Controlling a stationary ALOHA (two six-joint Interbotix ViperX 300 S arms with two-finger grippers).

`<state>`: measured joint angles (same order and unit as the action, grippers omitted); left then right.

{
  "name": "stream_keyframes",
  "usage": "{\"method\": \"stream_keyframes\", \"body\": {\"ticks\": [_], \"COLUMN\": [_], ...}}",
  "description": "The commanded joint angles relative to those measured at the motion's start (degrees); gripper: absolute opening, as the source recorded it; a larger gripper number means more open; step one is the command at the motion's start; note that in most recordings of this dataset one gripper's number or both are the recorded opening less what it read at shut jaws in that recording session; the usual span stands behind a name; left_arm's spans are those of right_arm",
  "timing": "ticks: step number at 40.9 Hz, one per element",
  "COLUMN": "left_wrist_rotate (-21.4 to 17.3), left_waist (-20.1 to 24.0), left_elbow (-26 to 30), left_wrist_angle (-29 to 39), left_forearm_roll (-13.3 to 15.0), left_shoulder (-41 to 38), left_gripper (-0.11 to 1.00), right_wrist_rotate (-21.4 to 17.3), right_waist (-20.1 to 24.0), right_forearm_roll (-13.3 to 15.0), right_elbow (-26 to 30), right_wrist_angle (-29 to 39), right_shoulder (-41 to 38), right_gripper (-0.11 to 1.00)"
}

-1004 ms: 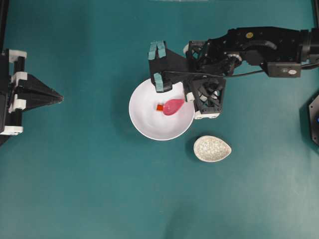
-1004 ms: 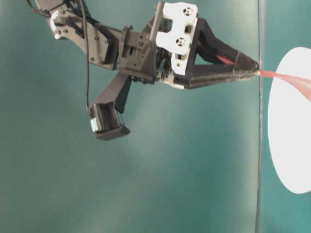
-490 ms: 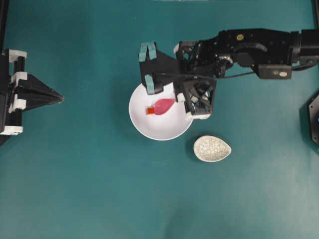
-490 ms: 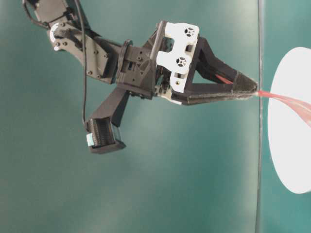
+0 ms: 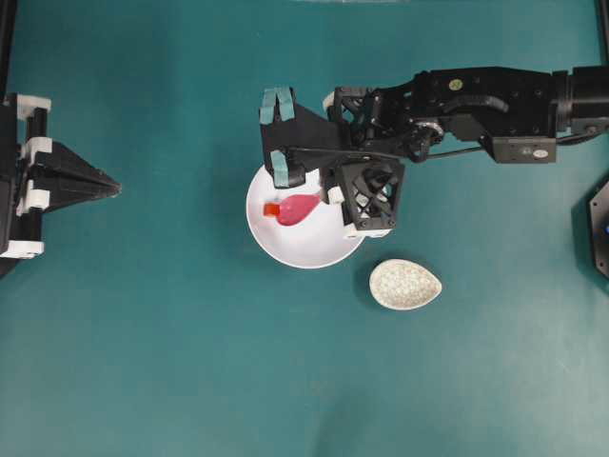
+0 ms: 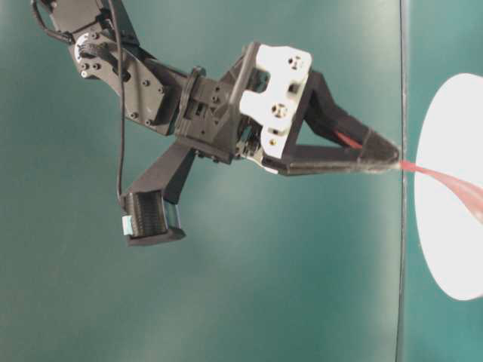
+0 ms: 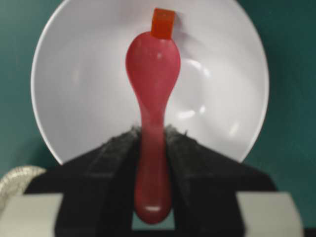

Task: Grip the spoon and scoop the red block from the bowl with right arm.
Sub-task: 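Lower the spoon bowl into the white bowl beside the red cube, then push the spoon under the red cube and tilt it upward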

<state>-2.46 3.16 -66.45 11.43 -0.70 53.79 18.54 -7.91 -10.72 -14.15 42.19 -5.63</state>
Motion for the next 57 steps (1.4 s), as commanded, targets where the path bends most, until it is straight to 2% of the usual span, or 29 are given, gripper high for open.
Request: {"method": "stream_keyframes", "body": {"ticks": [1,20,31,57], "left_wrist_rotate": [-0.1,-0.1,-0.1,-0.1], "left_waist": [0.2,0.2,0.2,0.2], "left_elbow": [1.7,1.7,1.7,1.7], "left_wrist_angle": [-0.7,-1.5,-1.1,-1.1], "left_forearm_roll": [-0.1,-0.1,-0.1,-0.1], "left_shoulder": [-0.3,-0.3,-0.3,-0.3], "left_gripper": [-0.01,-0.01,-0.01,-0.01], "right_wrist_rotate": [-0.6,-1.2,-3.4,-7.9], "right_waist": [0.1,0.2,0.2,1.2], "right_forearm_roll": [-0.1,-0.4,-0.4,-0.6], "right_elbow": [1.6,1.2,0.4,-8.7], "right_wrist_angle": [-1.4,-3.2,-5.7,-14.4], "right_shoulder": [0.9,1.0,1.4,7.1], "right_gripper": [0.24,0.24,0.24,0.24]}}
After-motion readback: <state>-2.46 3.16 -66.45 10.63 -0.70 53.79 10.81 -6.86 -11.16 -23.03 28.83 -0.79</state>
